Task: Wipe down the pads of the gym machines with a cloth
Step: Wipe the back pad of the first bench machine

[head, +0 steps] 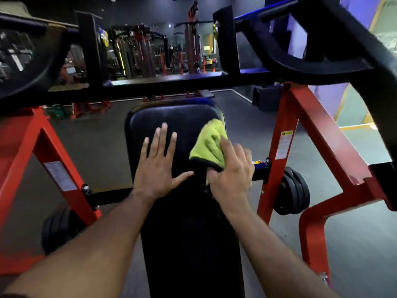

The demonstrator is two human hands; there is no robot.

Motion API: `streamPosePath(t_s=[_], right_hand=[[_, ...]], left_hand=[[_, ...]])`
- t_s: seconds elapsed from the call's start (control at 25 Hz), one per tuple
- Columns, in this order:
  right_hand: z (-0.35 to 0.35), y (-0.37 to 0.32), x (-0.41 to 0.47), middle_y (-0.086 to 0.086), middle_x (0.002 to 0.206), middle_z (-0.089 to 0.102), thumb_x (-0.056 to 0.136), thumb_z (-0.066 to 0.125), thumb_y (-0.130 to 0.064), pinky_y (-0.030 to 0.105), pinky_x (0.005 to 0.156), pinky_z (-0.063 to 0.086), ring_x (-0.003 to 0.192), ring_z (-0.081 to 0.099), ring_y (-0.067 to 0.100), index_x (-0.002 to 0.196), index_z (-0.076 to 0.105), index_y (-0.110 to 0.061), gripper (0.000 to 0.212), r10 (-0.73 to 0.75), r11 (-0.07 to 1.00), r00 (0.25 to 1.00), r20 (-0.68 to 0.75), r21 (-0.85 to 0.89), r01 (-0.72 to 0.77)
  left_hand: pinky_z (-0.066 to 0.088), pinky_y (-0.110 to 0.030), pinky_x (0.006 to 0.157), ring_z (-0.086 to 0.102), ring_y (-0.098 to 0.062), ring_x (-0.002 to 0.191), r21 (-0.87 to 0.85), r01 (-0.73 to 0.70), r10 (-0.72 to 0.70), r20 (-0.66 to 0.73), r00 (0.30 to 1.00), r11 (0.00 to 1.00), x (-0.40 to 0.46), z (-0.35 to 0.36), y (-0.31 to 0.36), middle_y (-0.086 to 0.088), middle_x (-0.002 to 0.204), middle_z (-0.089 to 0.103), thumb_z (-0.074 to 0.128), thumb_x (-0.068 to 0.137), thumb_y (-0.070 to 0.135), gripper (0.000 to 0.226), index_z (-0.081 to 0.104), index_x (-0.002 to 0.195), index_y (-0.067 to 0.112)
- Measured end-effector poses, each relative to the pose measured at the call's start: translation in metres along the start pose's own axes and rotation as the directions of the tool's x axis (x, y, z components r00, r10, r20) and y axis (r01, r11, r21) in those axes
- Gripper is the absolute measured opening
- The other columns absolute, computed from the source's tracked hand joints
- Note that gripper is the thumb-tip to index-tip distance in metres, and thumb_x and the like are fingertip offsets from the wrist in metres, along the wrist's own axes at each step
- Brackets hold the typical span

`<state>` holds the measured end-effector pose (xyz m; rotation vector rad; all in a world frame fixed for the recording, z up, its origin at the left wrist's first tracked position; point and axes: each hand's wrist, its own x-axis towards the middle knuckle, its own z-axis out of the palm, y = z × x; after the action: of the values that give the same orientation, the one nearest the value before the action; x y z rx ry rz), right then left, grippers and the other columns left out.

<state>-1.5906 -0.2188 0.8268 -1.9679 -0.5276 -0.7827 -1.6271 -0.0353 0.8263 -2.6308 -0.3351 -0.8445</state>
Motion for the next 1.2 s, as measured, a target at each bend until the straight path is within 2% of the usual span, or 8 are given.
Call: streamPosePath(t_s=[0.12,0.2,0.32,0.4,0.68,0.92,1.04,1.2], right_hand=[[0.03,-0.054,0.075,0.01,0.104,0.054,0.057,0.07,-0.013,0.061,0.092,0.041,0.104,0.049,0.033,0.123,0.058,-0.031,0.069,-0.329,0.937,0.944,0.014,-0.121,0.328],[0.056,-0.085,0.1,0.015,0.125,0.049,0.071,0.071,-0.017,0.072,0.104,0.026,0.126,0.037,0.036,0.125,0.058,-0.035,0.059,-0.505,0.81,0.837,0.212,-0.219,0.544],[0.091,-0.117,0.12,0.009,0.155,0.03,0.089,0.055,-0.024,0.077,0.107,0.008,0.148,0.013,0.038,0.136,0.043,-0.041,0.052,-0.533,0.614,0.63,0.564,-0.254,0.747],[0.096,-0.122,0.133,0.001,0.156,0.034,0.083,0.056,-0.032,0.074,0.107,0.017,0.145,0.027,0.034,0.141,0.036,-0.042,0.062,-0.496,0.605,0.573,0.652,-0.214,0.767],[0.069,-0.114,0.157,0.0,0.123,0.063,0.081,0.053,-0.024,0.051,0.098,0.042,0.115,0.059,0.029,0.129,0.053,-0.039,0.051,-0.262,0.883,0.78,0.569,-0.186,0.432],[0.057,-0.079,0.16,0.007,0.108,0.066,0.077,0.055,-0.026,0.055,0.097,0.041,0.105,0.061,0.034,0.111,0.06,-0.022,0.035,0.026,0.945,0.956,0.293,-0.32,0.072],[0.075,-0.1,0.162,0.008,0.111,0.067,0.075,0.053,-0.034,0.048,0.094,0.041,0.106,0.061,0.033,0.11,0.062,-0.02,0.039,-0.099,0.896,0.938,0.333,-0.38,0.229],[0.093,-0.128,0.169,0.008,0.122,0.067,0.077,0.05,-0.038,0.038,0.085,0.047,0.109,0.062,0.032,0.126,0.062,-0.036,0.05,-0.38,0.809,0.737,0.559,-0.185,0.557]], left_hand=[[0.011,-0.05,0.122,0.006,-0.032,0.151,0.029,0.067,-0.068,0.045,0.997,0.997,-0.004,0.009,0.007,-0.023,0.161,0.016,0.033,0.08,0.081,0.108,0.019,0.154,0.003],[0.01,-0.049,0.122,0.013,-0.036,0.147,0.025,0.088,-0.089,0.067,0.994,0.996,-0.006,0.01,0.008,-0.029,0.154,0.03,0.029,0.084,0.075,0.103,0.029,0.148,-0.005],[0.008,-0.047,0.12,0.024,-0.041,0.137,0.032,0.1,-0.102,0.053,0.993,0.994,-0.006,0.017,0.004,-0.034,0.139,0.047,0.03,0.085,0.069,0.097,0.046,0.135,-0.012],[0.009,-0.047,0.12,0.024,-0.039,0.139,0.019,0.102,-0.102,0.014,0.995,0.995,-0.007,0.021,0.005,-0.032,0.145,0.04,0.034,0.086,0.069,0.097,0.039,0.141,-0.011],[0.007,-0.045,0.124,-0.007,-0.027,0.152,-0.034,0.114,-0.115,-0.03,0.993,0.993,-0.009,0.019,0.004,-0.018,0.164,-0.007,0.032,0.091,0.07,0.1,0.005,0.154,-0.002],[0.013,-0.047,0.123,-0.005,-0.029,0.152,-0.07,0.123,-0.127,-0.067,0.99,0.99,-0.009,0.023,0.003,-0.018,0.164,-0.005,0.035,0.091,0.069,0.099,0.006,0.154,-0.002],[0.016,-0.048,0.122,0.0,-0.029,0.152,-0.098,0.112,-0.123,-0.116,0.986,0.989,-0.008,0.027,0.003,-0.018,0.164,-0.001,0.04,0.089,0.068,0.099,0.011,0.154,-0.002],[0.018,-0.048,0.122,0.002,-0.028,0.153,-0.112,0.103,-0.116,-0.117,0.986,0.988,-0.011,0.029,0.001,-0.017,0.164,0.003,0.044,0.089,0.066,0.098,0.014,0.154,-0.001]])
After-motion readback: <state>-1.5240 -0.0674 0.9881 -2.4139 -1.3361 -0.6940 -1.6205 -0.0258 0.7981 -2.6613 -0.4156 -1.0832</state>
